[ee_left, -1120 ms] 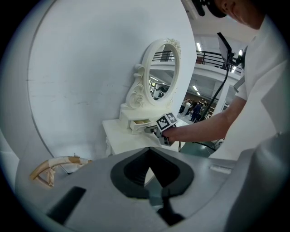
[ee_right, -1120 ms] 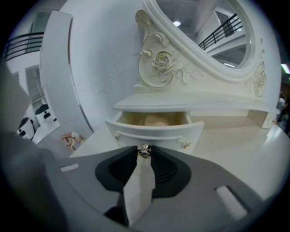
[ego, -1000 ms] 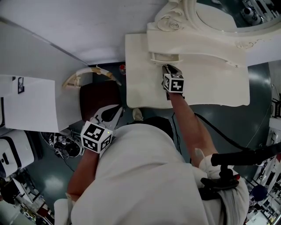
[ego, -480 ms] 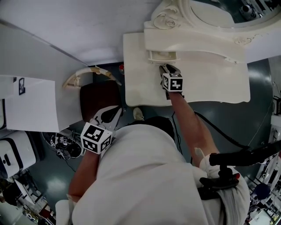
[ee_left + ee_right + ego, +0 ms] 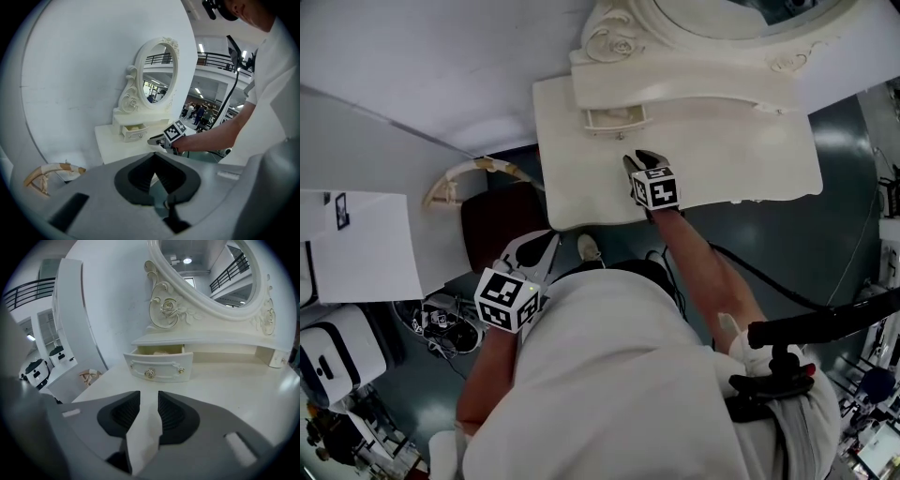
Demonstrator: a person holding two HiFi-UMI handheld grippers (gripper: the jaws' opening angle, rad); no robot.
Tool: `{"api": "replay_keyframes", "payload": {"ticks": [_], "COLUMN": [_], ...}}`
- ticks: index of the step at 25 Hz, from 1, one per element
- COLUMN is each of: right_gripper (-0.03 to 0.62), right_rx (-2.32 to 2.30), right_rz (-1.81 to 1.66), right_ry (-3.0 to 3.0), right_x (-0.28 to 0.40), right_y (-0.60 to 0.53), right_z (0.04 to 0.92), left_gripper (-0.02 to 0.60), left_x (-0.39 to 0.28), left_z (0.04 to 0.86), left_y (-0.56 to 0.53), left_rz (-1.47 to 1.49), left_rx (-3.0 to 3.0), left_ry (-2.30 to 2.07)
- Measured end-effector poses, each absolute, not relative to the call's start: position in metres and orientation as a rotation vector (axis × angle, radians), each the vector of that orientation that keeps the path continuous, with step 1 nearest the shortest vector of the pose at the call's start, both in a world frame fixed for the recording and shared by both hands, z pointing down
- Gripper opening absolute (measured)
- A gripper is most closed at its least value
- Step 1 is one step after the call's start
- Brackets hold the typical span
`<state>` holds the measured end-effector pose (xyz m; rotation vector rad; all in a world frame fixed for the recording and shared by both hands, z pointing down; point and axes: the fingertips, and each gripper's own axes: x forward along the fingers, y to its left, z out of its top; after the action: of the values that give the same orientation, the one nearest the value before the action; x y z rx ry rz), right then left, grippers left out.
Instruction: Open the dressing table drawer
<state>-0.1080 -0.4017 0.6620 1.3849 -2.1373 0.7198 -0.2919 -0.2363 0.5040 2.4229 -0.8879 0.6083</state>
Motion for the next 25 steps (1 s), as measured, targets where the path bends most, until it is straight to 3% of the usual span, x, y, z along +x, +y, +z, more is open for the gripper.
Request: {"api": "replay_keyframes", "payload": {"ticks": [9,25], "right_gripper": [0.002,0.002], "right_rx": [1.233,0.976], "right_rz": [0.714,0.638], "right_ry": [-2.156,-2.253], "right_x": [-0.07,0.036], "right_y": [-0.335,-0.215], "right_z": [0.65,0.605], "left_gripper": [0.003,0.003], "left_x": [-0.212,-0.073], "left_z": [0.501,0.487], "left_y": [-0.222,-0.167], "left_rz": [0.605,0.577], "left_rx": [2.454,2.476], "left_ry": [-0.827,-0.849]}}
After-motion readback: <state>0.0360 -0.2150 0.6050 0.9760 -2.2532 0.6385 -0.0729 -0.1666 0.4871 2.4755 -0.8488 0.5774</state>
